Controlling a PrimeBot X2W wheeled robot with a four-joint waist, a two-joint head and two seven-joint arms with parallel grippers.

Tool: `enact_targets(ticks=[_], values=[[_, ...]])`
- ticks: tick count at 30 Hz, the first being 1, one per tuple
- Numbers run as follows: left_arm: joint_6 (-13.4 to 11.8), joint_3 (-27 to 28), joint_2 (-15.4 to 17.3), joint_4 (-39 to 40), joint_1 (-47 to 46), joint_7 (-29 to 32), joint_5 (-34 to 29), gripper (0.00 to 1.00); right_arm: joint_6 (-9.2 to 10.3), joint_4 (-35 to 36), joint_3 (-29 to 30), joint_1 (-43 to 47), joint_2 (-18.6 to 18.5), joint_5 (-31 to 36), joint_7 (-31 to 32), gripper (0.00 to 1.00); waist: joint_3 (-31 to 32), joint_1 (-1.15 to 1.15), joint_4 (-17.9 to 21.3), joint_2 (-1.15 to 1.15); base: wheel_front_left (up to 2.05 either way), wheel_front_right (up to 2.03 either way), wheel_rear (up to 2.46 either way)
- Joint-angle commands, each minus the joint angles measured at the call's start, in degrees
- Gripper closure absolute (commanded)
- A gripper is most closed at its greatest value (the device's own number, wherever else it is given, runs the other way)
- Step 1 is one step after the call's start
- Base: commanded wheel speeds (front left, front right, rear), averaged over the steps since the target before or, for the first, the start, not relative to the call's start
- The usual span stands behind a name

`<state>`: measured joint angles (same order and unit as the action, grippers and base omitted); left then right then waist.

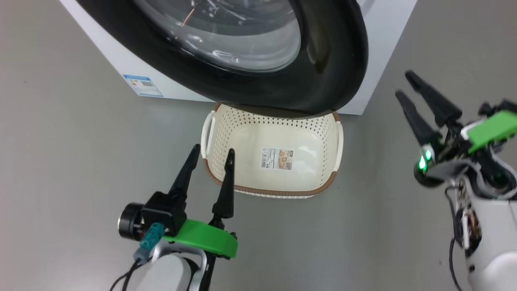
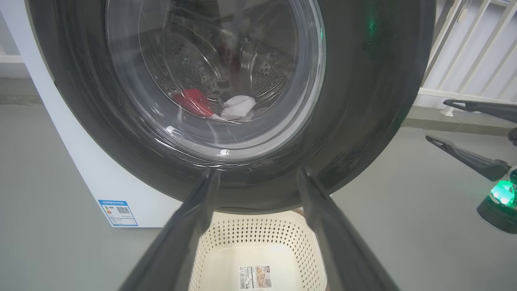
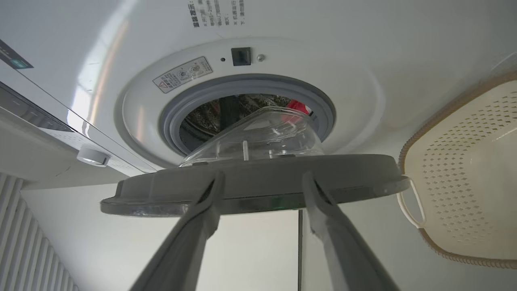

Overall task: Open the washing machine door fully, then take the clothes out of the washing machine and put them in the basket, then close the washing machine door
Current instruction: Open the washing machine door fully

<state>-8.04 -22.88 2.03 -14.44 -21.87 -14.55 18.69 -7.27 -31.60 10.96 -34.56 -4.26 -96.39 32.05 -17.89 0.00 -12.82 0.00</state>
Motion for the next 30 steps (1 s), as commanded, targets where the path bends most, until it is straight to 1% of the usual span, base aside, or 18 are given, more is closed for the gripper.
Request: enact_targets(ticks=[1,4,8,14,17,20,23,25,27,30], values=[[-0.2,2.2,0.8,0.9,1.2,-0.4,-0.5,0.0,-0.22,2.7,-0.7,1.8,0.8,1.0,-1.0,0.0,0.6,0.0,0.7,0.0,0.0,0.0,0.0],[0.1,2.8,0.8,0.5,1.8,-0.4,-0.8,0.0,-0.22,5.5,-1.6,6.2,1.1,3.1,-4.0,0.0,1.4,0.0,1.3,0.0,0.0,0.0,0.0],[0.3,3.5,0.8,-0.1,2.6,-0.4,-1.3,0.0,-0.22,11.3,-3.9,12.5,1.3,6.0,-8.8,0.0,2.6,0.0,2.1,0.0,0.0,0.0,0.0],[0.7,4.9,0.8,-0.4,4.2,-0.4,-1.7,0.0,-0.22,19.8,-7.7,20.8,1.4,9.0,-18.8,0.0,4.6,0.0,3.8,0.0,0.0,0.0,0.0],[1.1,5.5,0.8,-0.8,5.2,-0.4,-2.1,0.0,-0.22,23.4,-9.5,24.1,1.3,14.2,-24.9,0.0,5.8,0.0,4.6,0.0,0.0,0.0,0.0],[1.6,6.4,0.8,-1.1,6.1,-0.4,-2.6,0.0,-0.22,26.3,-11.7,26.7,-0.2,19.9,-31.3,0.0,6.9,0.0,5.4,0.0,0.0,0.0,0.0],[2.0,7.1,0.8,-1.4,7.0,-0.4,-3.1,0.0,-0.22,27.5,-14.6,28.4,-3.3,27.2,-38.5,0.0,8.1,0.0,6.1,0.0,0.0,0.0,0.0],[2.3,7.7,0.8,-1.6,7.6,-0.4,-3.3,0.0,-0.22,27.0,-16.7,29.1,-5.5,32.6,-43.2,0.0,8.9,0.0,6.6,0.0,0.0,0.0,0.0],[2.6,8.1,0.8,-1.8,8.2,-0.4,-3.6,0.0,-0.22,26.4,-18.0,29.3,-7.1,37.8,-45.7,0.0,9.6,0.0,7.0,0.0,0.0,0.0,0.0],[3.0,8.9,0.8,-2.0,9.1,-0.4,-3.9,0.0,-0.22,25.0,-17.2,29.7,-7.8,46.1,-46.9,0.0,10.8,0.0,7.5,0.0,0.0,0.0,0.0]])
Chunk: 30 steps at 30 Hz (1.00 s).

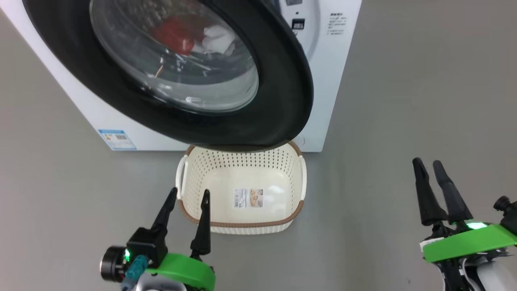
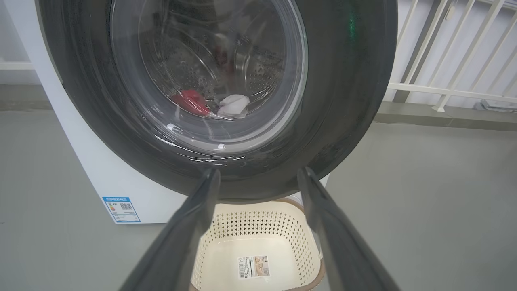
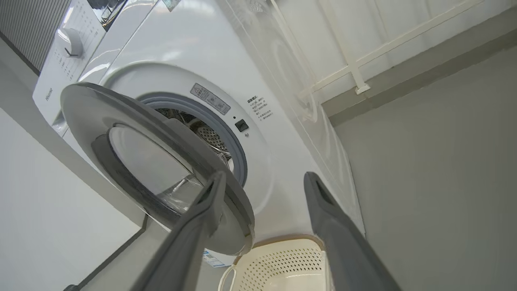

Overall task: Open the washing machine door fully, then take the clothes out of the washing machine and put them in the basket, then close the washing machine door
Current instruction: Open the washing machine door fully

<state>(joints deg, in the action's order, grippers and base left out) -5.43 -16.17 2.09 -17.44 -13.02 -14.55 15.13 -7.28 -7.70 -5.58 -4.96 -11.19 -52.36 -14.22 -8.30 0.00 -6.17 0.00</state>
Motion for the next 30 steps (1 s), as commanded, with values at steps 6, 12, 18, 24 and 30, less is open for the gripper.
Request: enact_targets(ticks=[6,12,18,24,30], values=[[0.9,3.3,0.8,0.9,2.1,-0.4,-0.7,0.0,-0.21,1.6,7.2,2.1,3.5,18.7,-0.8,0.0,3.3,0.0,1.5,0.0,0.0,0.0,0.0],[1.4,3.8,0.8,0.5,3.4,-0.4,-1.0,0.0,-0.21,1.3,9.4,5.0,5.7,29.7,-0.8,0.0,4.6,0.0,1.5,0.0,0.0,0.0,0.0],[1.8,4.5,1.0,0.1,4.7,-0.4,-1.5,0.0,-0.21,1.4,9.9,8.5,7.2,37.0,-0.8,0.0,6.0,0.0,1.8,0.0,0.0,0.0,0.0],[2.0,5.1,1.0,-0.2,5.9,-0.4,-1.7,0.0,-0.21,0.2,9.4,10.8,8.0,39.3,-0.8,0.0,7.1,0.0,2.0,0.0,0.0,0.0,0.0],[2.2,5.6,1.0,-0.3,6.7,-0.4,-1.7,0.0,-0.21,-0.6,8.8,11.8,8.3,40.3,-0.8,0.0,7.6,0.0,2.1,0.0,0.0,0.0,0.0]])
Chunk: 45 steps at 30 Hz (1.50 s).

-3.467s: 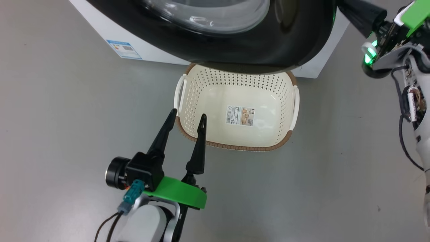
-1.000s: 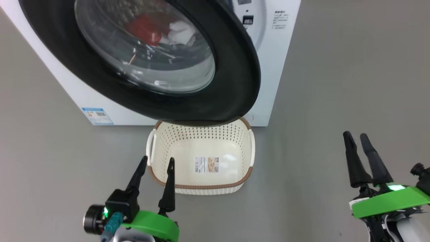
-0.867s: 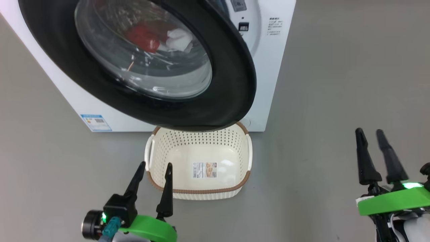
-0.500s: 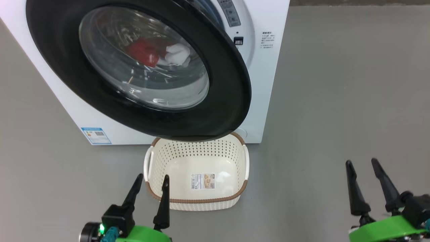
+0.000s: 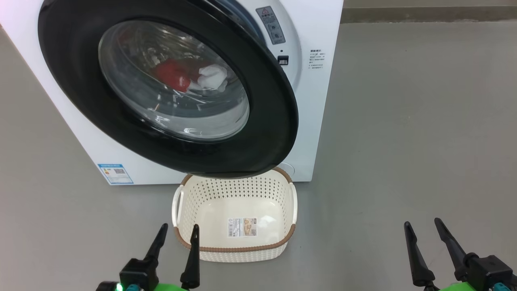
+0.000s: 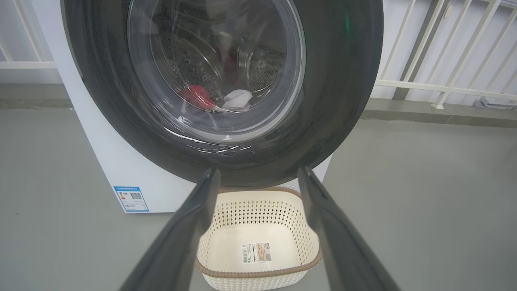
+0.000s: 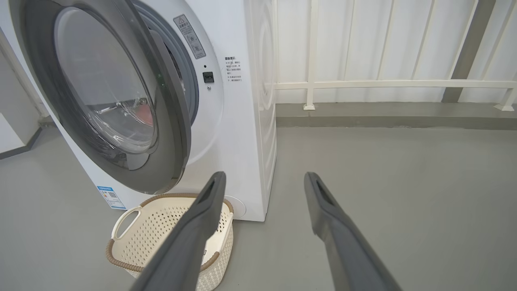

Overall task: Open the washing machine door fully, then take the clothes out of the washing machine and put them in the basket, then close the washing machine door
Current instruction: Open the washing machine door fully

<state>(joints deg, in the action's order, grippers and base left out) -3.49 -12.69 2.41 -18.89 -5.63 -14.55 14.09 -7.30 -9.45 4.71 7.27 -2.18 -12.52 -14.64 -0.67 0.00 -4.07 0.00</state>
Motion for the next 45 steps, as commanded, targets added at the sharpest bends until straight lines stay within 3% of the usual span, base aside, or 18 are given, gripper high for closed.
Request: enact_targets(ticks=[1,26,27,29,38,41,45], values=[[0.3,2.1,0.7,1.2,-0.6,-0.4,-0.7,0.0,-0.19,1.0,-1.6,-0.4,-0.7,0.4,-0.4,0.0,0.0,0.0,0.0,0.0,0.0,0.0,0.0],[0.2,2.0,0.5,0.6,-0.8,-0.4,-0.3,0.0,-0.19,0.0,-2.5,-0.7,-0.7,-0.3,-0.4,0.0,-0.1,0.0,-0.2,0.0,0.0,0.0,0.0],[0.2,2.0,0.5,0.6,-0.8,-0.4,-0.4,0.0,-0.19,0.1,-2.4,-0.7,-0.7,-0.3,-0.4,0.42,-0.1,0.0,-0.2,0.0,0.0,0.0,0.0],[0.1,2.0,0.5,0.6,-0.8,-0.4,-0.4,0.0,-0.19,0.1,-2.5,-0.8,-0.7,-0.6,-0.4,1.0,-0.1,0.0,-0.2,0.0,0.0,0.0,0.0],[0.1,2.0,0.5,0.7,-1.1,-0.4,-0.1,0.0,-0.19,0.7,-2.6,-2.3,-0.7,-5.6,-0.4,1.0,-0.5,0.0,-0.1,0.0,0.0,0.0,0.0],[0.0,1.9,0.5,0.8,-1.3,-0.4,-0.1,0.0,-0.19,1.0,-2.2,-4.1,-0.7,-11.6,-0.4,1.0,-0.6,0.0,-0.2,0.0,0.0,0.0,0.0],[0.0,1.6,0.5,1.0,-1.7,-0.4,-0.1,0.0,-0.19,0.6,-2.0,-7.2,-0.7,-24.9,-0.4,1.0,-0.9,0.0,-0.4,0.0,0.0,0.0,0.0]])
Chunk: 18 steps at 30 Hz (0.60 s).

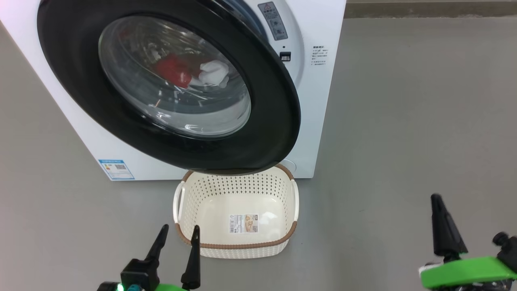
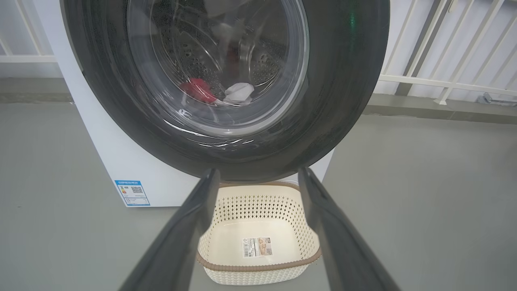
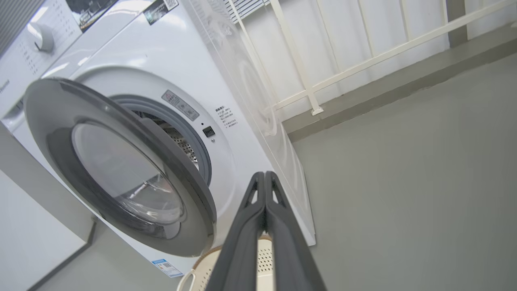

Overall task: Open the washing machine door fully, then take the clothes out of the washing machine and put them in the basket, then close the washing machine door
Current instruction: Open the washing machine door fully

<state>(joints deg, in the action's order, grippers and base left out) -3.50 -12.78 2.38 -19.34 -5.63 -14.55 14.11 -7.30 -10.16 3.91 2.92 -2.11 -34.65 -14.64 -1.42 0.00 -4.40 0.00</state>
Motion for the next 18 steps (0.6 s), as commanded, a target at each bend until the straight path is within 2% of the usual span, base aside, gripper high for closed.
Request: enact_targets(ticks=[1,6,10,14,18], values=[[0.0,1.6,0.5,1.5,-1.7,-0.4,-0.2,0.0,-0.19,1.1,-1.2,-3.7,-0.8,-5.5,-0.4,1.0,-0.2,0.0,-0.2,0.0,0.0,0.0,0.0],[0.0,1.5,0.5,2.0,-2.4,-0.4,-0.1,0.0,-0.19,0.1,-1.1,-9.1,-0.9,-22.8,0.6,1.0,-1.0,0.0,-1.1,0.0,0.0,0.0,0.0],[0.0,1.4,0.5,2.7,-3.1,-0.4,0.0,0.0,-0.19,-1.6,0.8,-14.5,-1.6,-37.6,5.5,1.0,-2.1,0.0,-1.9,0.0,0.0,0.0,0.0],[-0.3,1.0,0.5,3.2,-3.7,-0.4,0.3,0.0,-0.19,-5.2,3.1,-20.0,-3.1,-47.0,10.3,1.0,-3.3,0.0,-3.1,0.0,0.0,0.0,0.0],[-0.6,0.5,0.5,3.9,-4.3,-0.4,0.6,0.0,-0.19,-9.5,3.9,-25.6,-4.1,-52.4,14.5,1.0,-4.7,0.0,-4.0,0.0,0.0,0.0,0.0]])
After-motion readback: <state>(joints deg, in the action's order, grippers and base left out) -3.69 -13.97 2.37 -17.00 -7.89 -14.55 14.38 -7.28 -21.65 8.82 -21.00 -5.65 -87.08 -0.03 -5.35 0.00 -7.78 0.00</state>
